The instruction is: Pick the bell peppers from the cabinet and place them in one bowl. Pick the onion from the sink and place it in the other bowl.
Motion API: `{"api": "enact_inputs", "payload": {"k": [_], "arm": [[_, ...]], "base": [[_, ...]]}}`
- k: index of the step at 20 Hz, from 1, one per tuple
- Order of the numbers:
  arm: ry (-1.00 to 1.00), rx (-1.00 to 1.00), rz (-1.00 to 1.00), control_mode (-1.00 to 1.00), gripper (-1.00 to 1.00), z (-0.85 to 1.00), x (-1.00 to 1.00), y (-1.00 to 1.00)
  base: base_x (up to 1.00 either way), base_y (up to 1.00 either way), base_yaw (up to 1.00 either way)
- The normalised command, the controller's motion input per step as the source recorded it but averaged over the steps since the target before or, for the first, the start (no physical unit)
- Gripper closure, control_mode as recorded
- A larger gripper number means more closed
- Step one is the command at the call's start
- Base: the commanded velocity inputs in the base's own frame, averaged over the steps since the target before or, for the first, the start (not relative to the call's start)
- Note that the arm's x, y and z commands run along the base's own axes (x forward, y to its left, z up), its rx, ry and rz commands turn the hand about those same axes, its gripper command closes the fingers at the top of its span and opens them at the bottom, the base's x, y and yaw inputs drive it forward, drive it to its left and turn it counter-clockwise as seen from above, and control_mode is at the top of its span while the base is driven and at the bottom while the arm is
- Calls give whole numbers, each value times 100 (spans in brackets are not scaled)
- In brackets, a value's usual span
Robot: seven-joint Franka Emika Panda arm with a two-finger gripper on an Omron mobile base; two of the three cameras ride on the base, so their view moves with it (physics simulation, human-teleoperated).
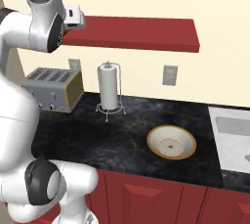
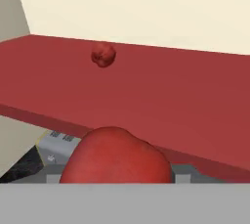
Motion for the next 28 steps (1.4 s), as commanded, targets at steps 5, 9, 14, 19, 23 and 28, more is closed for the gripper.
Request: {"api": "enact_inputs", "payload": {"k": [5,9,14,19,23,28], "arm": [[6,-3,0,-100,100,-26,-100,-15],[15,-8,0,-100,100,-15,-100,-6],[21,-19,1,-100,100,-55,-99,-10],[24,-23,1,-100,100,-86,-80,-28],[28,-22,0,-100,100,-94,-55,-41],[24,-15,-2,-100,100,-84,-14,-65]], "base": [[0,0,0],[0,0,0],[0,0,0],[0,0,0],[0,0,0],[0,0,0]]}}
